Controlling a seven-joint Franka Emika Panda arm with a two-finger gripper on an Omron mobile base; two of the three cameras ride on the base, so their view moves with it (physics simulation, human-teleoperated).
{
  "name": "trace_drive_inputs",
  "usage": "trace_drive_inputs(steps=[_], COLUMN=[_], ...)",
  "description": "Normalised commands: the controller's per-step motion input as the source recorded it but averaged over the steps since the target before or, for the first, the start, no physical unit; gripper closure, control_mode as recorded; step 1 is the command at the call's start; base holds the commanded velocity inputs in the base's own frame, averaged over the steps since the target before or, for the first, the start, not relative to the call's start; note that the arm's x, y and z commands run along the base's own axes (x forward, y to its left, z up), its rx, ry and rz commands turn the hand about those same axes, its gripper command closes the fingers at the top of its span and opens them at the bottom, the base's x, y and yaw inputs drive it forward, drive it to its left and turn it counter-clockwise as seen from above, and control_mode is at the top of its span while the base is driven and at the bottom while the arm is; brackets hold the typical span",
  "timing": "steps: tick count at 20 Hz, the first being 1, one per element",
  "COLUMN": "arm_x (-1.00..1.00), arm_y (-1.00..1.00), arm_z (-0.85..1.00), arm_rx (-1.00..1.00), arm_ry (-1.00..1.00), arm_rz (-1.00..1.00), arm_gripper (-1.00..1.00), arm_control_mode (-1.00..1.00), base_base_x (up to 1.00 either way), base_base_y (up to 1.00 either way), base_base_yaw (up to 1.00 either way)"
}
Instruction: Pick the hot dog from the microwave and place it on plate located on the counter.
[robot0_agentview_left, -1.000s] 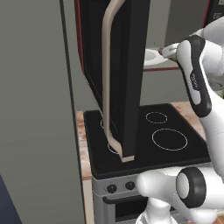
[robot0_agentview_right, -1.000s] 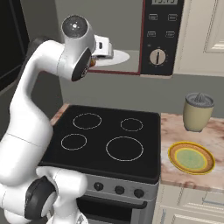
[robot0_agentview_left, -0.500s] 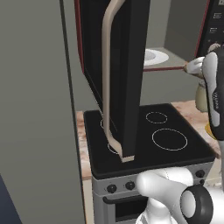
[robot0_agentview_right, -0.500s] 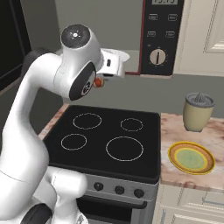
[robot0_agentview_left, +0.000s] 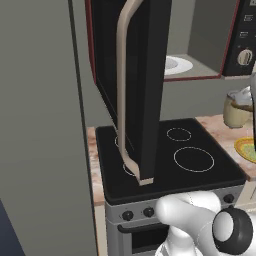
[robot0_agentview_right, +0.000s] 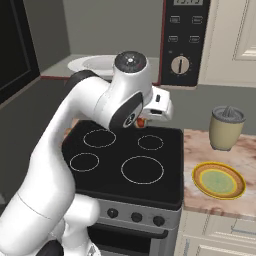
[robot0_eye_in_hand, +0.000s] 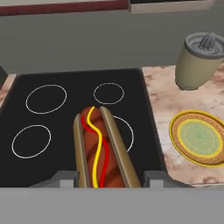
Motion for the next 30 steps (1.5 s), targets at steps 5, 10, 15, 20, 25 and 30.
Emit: trace_drive_inputs(steps=[5, 10, 15, 20, 25, 30], arm_x=[0.02, 0.0, 0.0, 0.14, 0.36, 0.49], arm_y=[-0.85, -0.9, -0.97, -0.98, -0.86, -0.52], arm_z=[-1.0, -0.99, -0.99, -0.76, -0.51, -0.03], arm_rx=[0.03, 0.03, 0.02, 0.05, 0.07, 0.1], arm_ry=[0.11, 0.1, 0.02, 0.02, 0.04, 0.02], arm_rz=[0.0, 0.0, 0.0, 0.0, 0.0, 0.0], arm_gripper=[1.0, 1.0, 1.0, 1.0, 1.0, 1.0], arm_control_mode=[-1.0, -1.0, -1.0, -1.0, -1.0, -1.0], base_base_x=[0.0, 0.0, 0.0, 0.0, 0.0, 0.0], base_base_y=[0.0, 0.0, 0.0, 0.0, 0.0, 0.0], base_base_yaw=[0.0, 0.0, 0.0, 0.0, 0.0, 0.0])
